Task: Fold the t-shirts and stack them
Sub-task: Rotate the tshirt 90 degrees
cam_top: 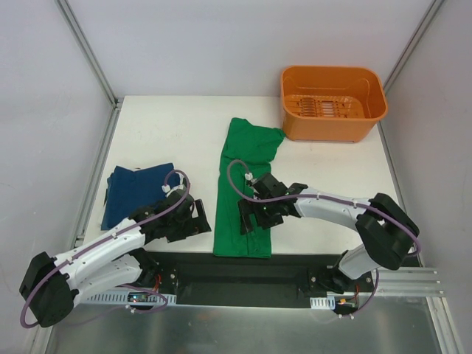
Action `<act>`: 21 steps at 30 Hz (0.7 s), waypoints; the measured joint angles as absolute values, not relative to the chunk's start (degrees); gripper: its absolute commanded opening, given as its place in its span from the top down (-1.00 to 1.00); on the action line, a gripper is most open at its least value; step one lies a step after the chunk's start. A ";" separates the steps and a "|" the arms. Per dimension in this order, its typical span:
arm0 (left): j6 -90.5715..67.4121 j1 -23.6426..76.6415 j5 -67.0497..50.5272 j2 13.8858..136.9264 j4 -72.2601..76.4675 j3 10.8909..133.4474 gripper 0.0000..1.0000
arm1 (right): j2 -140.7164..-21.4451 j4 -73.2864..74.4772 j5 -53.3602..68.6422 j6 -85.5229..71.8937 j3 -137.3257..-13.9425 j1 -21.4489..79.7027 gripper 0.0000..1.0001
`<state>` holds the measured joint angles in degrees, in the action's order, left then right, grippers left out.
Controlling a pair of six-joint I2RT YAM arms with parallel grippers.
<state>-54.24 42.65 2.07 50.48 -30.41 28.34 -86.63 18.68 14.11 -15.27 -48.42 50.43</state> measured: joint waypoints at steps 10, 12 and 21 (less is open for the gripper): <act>-54.48 40.38 2.00 50.15 -30.52 27.03 -0.98 | -87.90 19.55 13.28 -16.91 -49.54 56.36 -0.93; -54.48 40.38 1.98 49.80 -30.50 26.83 -0.99 | -87.90 20.49 12.40 -16.97 -50.35 57.87 -0.93; -54.50 40.01 1.54 48.18 -30.52 26.24 -0.99 | -90.67 20.60 13.56 -18.04 -52.97 62.11 -0.93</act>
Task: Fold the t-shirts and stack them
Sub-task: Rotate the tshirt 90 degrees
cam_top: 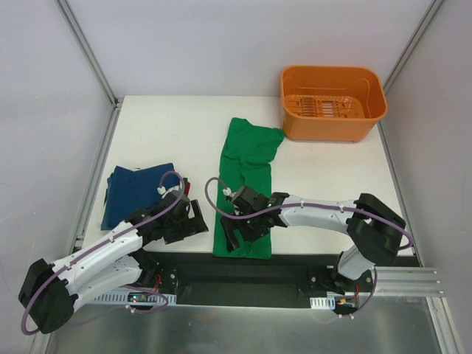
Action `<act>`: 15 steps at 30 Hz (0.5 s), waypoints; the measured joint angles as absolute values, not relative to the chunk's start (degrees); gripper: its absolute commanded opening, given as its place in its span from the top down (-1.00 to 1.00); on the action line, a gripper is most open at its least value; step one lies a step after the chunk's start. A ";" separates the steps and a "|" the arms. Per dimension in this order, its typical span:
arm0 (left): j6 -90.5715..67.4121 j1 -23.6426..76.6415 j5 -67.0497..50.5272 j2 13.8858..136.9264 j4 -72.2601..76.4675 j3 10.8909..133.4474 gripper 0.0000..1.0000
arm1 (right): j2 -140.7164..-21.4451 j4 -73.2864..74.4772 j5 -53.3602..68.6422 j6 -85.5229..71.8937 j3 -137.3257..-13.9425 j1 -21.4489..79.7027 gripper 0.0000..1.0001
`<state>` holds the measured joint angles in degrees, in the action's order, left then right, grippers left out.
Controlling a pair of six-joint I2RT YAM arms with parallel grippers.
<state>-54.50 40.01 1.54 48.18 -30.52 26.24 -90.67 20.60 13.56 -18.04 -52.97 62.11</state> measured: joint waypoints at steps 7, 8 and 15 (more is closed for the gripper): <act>-54.52 40.01 1.06 47.97 -30.50 25.56 -0.98 | -95.09 20.16 16.64 -18.20 -59.81 66.83 -0.93; -54.57 40.01 0.91 47.97 -30.50 25.45 -0.99 | -95.31 20.80 16.43 -18.20 -60.84 67.37 -0.93; -54.61 40.01 -1.06 47.97 -30.55 25.34 -0.99 | -93.67 27.27 8.93 -18.79 -62.41 69.06 -0.93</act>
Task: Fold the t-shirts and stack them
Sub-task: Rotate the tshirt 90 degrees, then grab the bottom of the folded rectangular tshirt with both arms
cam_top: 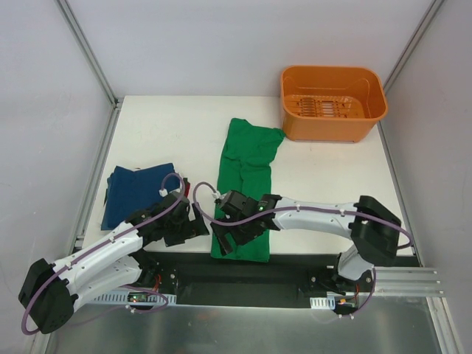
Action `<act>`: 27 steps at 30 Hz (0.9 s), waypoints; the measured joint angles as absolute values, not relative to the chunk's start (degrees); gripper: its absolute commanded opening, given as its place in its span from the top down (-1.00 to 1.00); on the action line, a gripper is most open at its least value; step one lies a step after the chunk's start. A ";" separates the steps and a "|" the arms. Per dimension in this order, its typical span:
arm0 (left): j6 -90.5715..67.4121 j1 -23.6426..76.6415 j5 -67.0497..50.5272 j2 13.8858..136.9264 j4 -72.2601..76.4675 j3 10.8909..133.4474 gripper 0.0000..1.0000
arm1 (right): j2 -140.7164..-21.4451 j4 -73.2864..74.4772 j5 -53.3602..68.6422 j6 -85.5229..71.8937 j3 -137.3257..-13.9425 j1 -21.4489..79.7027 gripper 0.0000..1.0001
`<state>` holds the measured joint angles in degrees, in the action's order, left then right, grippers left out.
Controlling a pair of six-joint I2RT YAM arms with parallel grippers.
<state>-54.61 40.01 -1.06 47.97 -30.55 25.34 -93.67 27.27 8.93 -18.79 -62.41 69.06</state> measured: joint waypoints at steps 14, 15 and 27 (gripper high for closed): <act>-53.54 42.94 -12.93 49.89 -28.03 23.09 -0.65 | -70.85 35.97 -5.74 -30.52 -44.99 66.94 -0.90; -53.69 44.27 -13.23 50.78 -27.09 23.09 -0.60 | -70.63 35.79 -5.74 -31.46 -43.72 66.94 -0.85; -54.70 48.45 -14.28 64.40 -21.45 24.56 0.07 | -72.64 26.44 -1.39 -38.30 -38.13 66.76 -0.26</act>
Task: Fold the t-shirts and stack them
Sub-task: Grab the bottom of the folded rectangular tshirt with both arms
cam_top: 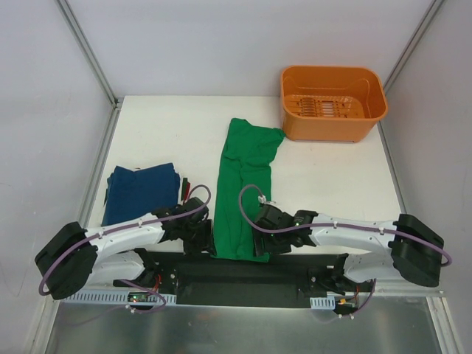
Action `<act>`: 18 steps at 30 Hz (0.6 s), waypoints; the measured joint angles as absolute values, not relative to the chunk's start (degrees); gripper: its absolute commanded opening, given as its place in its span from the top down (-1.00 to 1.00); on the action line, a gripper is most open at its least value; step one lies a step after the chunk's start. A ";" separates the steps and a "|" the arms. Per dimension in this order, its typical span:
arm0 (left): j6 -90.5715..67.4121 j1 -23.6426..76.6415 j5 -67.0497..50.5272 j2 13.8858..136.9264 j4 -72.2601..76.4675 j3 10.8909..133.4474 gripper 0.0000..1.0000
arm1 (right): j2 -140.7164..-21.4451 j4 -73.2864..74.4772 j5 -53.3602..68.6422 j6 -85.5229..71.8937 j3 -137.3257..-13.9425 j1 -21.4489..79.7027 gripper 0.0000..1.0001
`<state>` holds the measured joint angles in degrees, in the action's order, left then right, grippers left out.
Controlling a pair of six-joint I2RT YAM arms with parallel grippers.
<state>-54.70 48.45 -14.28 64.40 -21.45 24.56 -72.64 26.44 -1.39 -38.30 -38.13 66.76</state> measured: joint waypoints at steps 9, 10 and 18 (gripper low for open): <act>-54.78 49.15 -14.74 66.39 -18.61 25.69 0.97 | -75.72 22.94 2.90 -40.69 -36.23 66.76 0.38; -54.89 49.15 -14.72 66.39 -18.44 25.69 1.00 | -75.72 22.98 2.87 -40.97 -35.99 66.76 0.48; -55.11 49.58 -15.05 66.24 -16.97 25.34 1.00 | -74.26 23.07 2.90 -42.26 -33.98 67.24 0.86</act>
